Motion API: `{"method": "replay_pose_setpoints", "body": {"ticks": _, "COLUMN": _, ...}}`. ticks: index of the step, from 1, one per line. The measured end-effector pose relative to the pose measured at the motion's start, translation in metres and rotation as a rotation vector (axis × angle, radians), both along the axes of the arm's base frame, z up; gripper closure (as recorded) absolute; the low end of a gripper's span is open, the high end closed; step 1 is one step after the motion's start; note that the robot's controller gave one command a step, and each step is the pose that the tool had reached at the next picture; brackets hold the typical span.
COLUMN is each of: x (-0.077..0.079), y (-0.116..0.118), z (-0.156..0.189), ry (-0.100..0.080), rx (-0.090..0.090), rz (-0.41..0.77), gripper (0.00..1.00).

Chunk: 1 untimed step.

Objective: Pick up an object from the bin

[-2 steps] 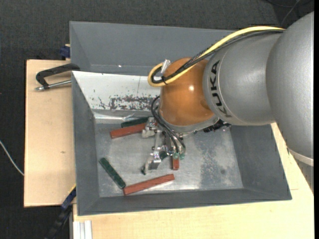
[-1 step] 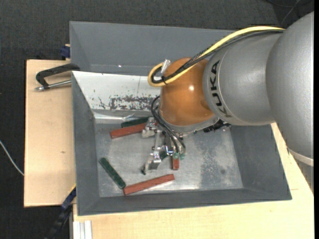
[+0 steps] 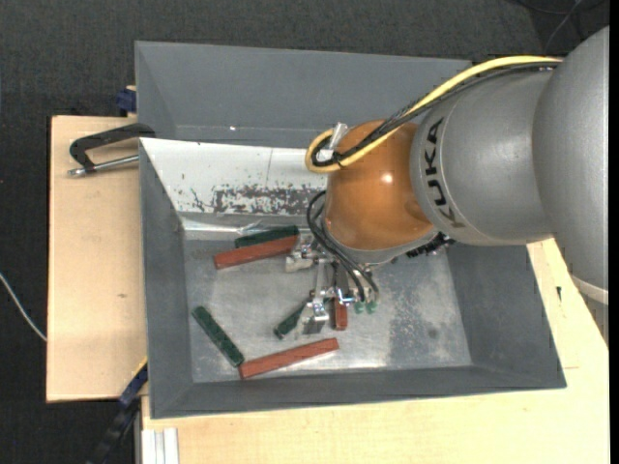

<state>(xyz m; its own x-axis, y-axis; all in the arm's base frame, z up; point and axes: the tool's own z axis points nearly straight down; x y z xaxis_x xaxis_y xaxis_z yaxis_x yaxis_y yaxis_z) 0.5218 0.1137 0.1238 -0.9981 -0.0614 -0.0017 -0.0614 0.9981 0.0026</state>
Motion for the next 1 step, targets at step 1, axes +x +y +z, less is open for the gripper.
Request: {"method": "replay_pose_setpoints", "body": {"ticks": 1, "x": -0.0159, "y": -0.0225, "z": -0.0474, "ry": -0.004, "rx": 0.0, "rz": 0.178, "gripper": 1.0}}
